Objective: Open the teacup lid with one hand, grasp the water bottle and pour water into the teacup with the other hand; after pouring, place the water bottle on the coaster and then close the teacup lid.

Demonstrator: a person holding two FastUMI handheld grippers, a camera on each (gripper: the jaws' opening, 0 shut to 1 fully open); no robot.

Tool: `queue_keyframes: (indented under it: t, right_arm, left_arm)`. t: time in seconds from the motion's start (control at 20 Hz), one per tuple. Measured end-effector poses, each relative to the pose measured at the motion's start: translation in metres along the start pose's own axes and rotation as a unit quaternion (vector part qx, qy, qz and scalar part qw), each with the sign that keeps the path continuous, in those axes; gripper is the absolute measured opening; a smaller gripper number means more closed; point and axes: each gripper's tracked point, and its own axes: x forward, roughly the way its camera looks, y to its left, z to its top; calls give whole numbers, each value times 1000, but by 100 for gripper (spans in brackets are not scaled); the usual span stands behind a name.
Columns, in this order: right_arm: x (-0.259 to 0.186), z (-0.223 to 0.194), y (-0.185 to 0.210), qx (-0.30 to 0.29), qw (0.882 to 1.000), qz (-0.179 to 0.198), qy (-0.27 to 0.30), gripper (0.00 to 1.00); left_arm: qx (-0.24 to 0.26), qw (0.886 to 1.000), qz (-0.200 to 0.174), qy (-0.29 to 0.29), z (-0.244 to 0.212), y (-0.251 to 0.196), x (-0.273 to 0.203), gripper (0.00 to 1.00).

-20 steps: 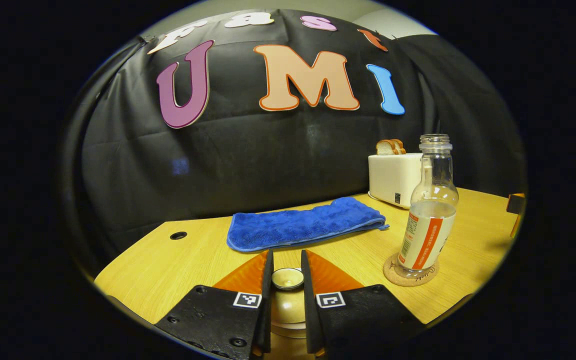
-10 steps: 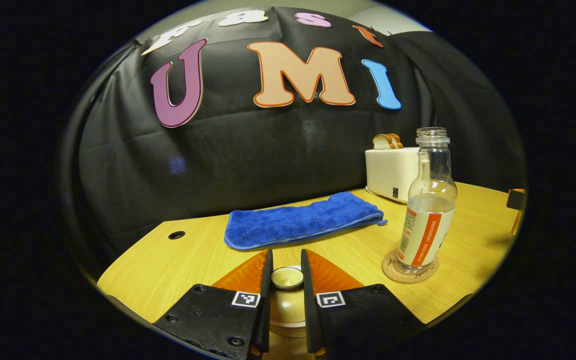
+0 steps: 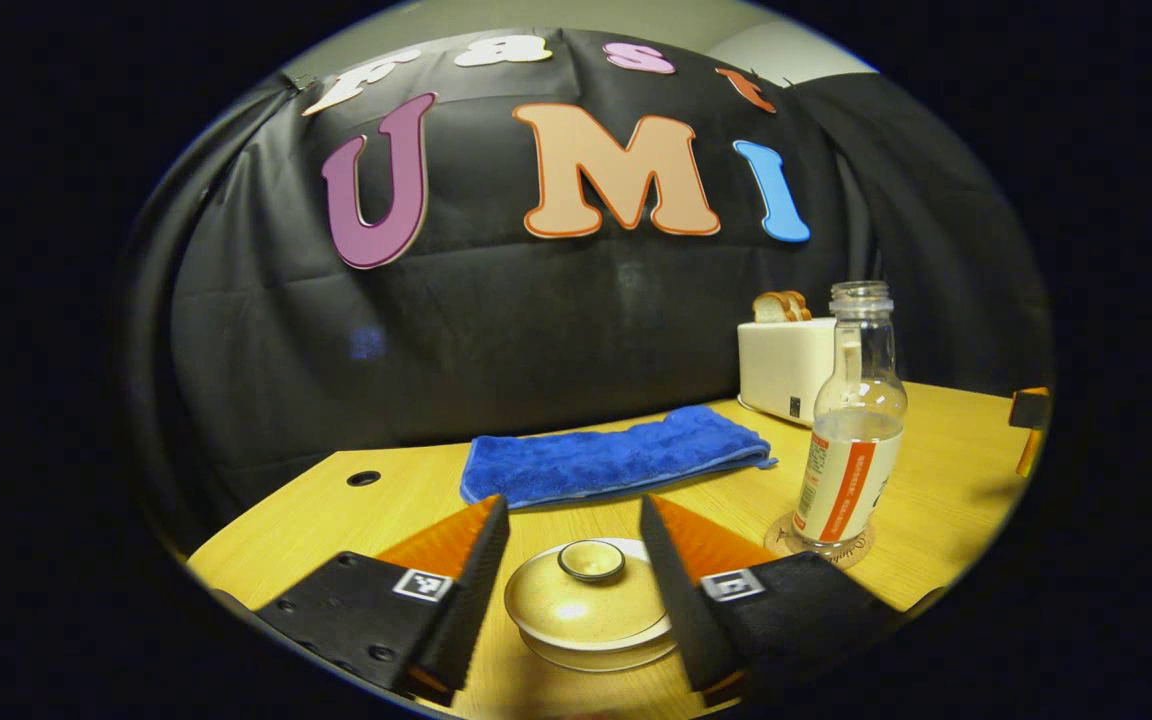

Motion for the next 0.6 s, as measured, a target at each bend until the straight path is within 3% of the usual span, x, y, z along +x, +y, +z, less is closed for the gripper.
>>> queue_keyframes:
  t: [0.05, 0.2, 0.6]
  right_arm:
    - [-1, 0, 0, 0, 1000, 0, 0, 100]
    - [0, 0, -5, -1, 1000, -11, 0, 100]
    - [-9, 0, -12, -1, 999, -42, -2, 97]
  left_arm:
    - [-11, 1000, 8, -21, 7, 5, -3, 88]
    - [-47, 998, 38, -25, 2, 17, -12, 99]
    - [-46, 997, 62, -23, 2, -1, -73, 95]
